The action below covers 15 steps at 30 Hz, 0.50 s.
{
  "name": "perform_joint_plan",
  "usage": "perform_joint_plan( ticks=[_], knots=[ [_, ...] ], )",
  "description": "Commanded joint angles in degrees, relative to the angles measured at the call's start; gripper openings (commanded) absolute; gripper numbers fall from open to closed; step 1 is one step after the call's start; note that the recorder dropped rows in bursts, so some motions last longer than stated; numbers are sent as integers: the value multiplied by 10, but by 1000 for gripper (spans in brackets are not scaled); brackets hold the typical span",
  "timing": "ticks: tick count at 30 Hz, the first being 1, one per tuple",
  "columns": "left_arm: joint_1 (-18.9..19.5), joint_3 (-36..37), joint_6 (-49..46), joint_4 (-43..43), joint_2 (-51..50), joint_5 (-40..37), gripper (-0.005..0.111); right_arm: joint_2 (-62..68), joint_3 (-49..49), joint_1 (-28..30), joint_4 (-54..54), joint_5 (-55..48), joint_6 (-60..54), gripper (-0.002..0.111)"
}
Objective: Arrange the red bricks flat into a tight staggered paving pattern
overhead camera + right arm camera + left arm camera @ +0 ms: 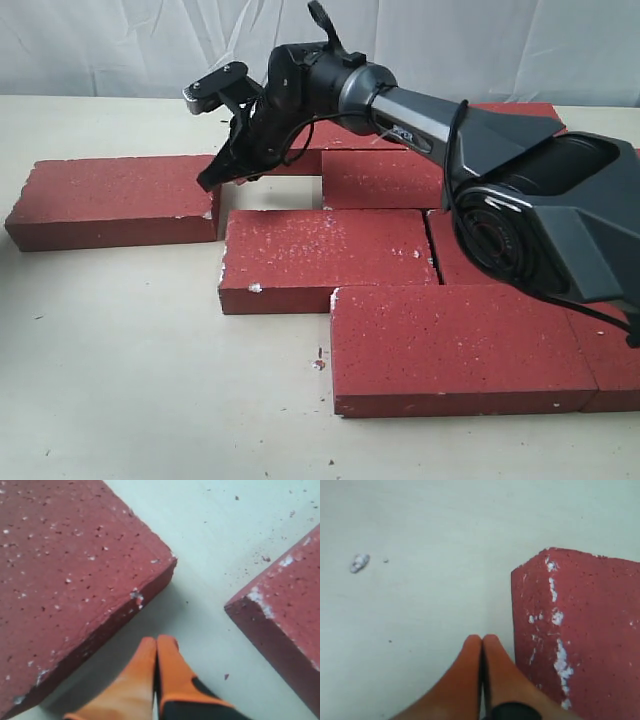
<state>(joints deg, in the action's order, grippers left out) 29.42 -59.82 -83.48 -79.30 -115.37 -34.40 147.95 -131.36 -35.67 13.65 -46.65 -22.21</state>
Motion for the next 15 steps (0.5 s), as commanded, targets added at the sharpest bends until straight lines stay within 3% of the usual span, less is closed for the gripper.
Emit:
perform_joint_plan(
  ticks=[1,9,15],
  knots=[
    [-29,-3,-28,-34,-16,-1,0,9,-4,2,13,14,0,-1],
    [-73,-3,-54,-49,-17,-1,0,9,-4,2,36,12,0,-1],
    [-80,-3,-55,-55,-17,-15,0,9,-4,2,48,16,-1,-1]
  ],
)
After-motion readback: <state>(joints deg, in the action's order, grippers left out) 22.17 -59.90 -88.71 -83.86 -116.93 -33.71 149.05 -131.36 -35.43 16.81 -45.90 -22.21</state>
